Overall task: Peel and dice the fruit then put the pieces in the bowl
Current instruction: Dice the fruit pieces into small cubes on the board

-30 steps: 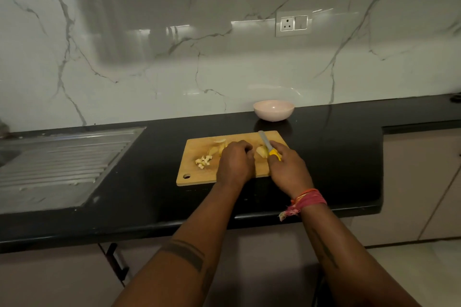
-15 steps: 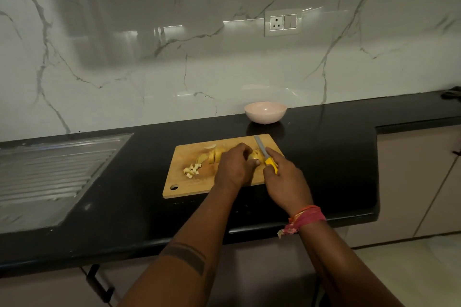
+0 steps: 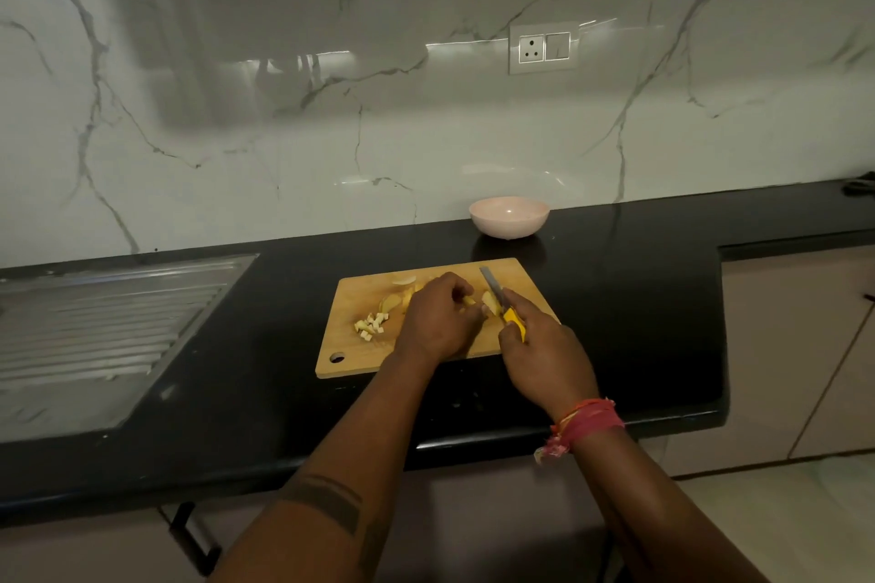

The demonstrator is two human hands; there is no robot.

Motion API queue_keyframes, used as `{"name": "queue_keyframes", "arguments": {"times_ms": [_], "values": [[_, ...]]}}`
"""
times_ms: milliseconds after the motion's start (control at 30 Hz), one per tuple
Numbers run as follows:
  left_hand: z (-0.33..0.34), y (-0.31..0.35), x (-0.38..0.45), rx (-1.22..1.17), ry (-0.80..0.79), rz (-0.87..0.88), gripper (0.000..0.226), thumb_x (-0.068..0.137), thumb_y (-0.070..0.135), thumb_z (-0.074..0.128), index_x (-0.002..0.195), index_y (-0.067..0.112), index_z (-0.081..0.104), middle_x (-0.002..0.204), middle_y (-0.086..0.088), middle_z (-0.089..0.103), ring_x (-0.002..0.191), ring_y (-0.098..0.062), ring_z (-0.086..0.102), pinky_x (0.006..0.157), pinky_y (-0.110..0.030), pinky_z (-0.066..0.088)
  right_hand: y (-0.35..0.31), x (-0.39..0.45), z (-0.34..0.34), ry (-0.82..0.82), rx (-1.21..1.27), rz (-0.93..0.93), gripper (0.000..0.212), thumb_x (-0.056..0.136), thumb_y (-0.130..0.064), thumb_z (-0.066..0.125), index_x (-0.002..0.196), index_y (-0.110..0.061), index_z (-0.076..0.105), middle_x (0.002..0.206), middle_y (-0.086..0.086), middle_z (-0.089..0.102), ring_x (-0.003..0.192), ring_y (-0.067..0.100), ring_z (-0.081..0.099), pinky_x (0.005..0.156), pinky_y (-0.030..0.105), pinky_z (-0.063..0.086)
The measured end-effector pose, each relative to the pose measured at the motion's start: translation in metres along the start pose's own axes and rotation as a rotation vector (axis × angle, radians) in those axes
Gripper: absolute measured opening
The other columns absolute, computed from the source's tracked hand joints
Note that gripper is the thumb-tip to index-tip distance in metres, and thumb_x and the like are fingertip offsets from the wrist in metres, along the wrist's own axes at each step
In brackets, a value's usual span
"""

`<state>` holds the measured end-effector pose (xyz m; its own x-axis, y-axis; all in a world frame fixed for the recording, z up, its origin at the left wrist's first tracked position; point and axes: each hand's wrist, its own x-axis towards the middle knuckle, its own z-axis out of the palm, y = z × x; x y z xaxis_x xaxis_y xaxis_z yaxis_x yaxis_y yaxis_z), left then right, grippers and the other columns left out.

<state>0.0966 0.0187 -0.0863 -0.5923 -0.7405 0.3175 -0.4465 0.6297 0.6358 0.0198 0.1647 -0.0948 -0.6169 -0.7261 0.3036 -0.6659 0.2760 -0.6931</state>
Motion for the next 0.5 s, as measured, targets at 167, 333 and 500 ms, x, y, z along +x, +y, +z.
{"name": "queue_keyframes", "arguments": {"times_ms": [167,333,500], "values": [[-0.015,-0.032,-0.016,0.012,-0.049,0.05,0.029,0.087,0.038,0.078,0.112,0.029,0.069,0.095,0.013,0.07,0.086,-0.006,0.066,0.082,-0.036,0.059,-0.014,-0.009,0.007,-0.036,-0.148,-0.047,0.055,0.101,-0.03,0.041,0.153,-0.046,0.032,0.082,-0.003,0.063,0.068,0.011,0.056,0.054,0.029,0.045],[-0.012,-0.036,-0.021,0.068,-0.007,0.099,0.031,0.09,0.038,0.075,0.118,0.025,0.072,0.101,0.006,0.073,0.095,-0.015,0.065,0.088,-0.042,0.057,-0.03,-0.023,0.02,-0.037,-0.18,-0.032,0.061,0.099,-0.031,0.042,0.153,-0.052,0.023,0.073,-0.005,0.058,0.064,0.01,0.056,0.056,0.029,0.046],[-0.011,-0.037,-0.021,0.101,0.012,0.124,0.029,0.093,0.034,0.072,0.118,0.022,0.074,0.111,0.004,0.075,0.103,-0.017,0.065,0.093,-0.042,0.055,-0.032,-0.023,0.022,-0.023,-0.205,0.008,0.061,0.099,-0.032,0.043,0.155,-0.048,0.024,0.071,-0.005,0.057,0.063,0.01,0.054,0.054,0.028,0.041]]}}
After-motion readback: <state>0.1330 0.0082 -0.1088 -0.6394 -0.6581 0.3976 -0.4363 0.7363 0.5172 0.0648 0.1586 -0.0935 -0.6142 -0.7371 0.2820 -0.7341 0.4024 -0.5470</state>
